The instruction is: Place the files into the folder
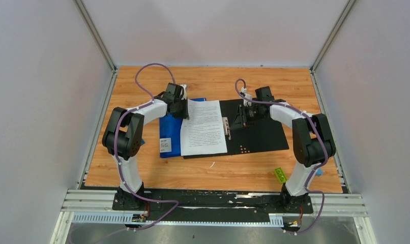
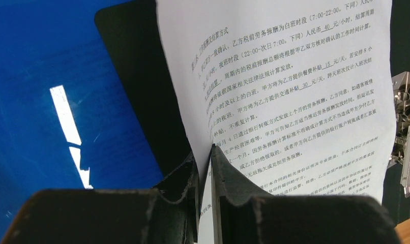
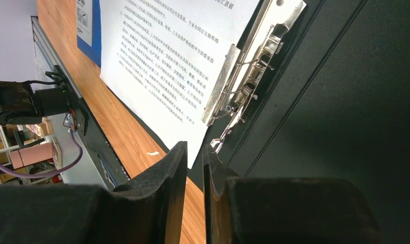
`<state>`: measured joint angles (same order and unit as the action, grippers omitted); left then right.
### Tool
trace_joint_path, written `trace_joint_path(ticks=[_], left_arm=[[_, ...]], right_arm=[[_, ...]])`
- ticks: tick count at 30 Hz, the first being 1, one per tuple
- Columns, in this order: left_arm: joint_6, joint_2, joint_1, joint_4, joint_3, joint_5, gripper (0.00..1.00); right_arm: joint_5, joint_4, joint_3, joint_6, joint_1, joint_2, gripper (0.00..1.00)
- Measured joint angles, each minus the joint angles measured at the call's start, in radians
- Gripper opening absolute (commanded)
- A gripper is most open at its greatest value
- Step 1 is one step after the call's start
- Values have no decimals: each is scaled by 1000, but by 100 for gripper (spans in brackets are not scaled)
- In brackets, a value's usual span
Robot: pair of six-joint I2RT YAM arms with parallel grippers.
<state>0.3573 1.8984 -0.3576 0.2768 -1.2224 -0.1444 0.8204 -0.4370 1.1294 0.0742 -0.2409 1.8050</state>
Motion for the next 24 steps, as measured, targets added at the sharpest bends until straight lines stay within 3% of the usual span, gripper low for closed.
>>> trace_joint_path(ticks=[12,24], left_arm=[[11,0,0,-2,-2,-56,24],[11,0,-2,34,-18,-57,40]], right_arm=[[-73,17,-14,21,0,-8,23],[-100,17,-16,27,0,-11,25]])
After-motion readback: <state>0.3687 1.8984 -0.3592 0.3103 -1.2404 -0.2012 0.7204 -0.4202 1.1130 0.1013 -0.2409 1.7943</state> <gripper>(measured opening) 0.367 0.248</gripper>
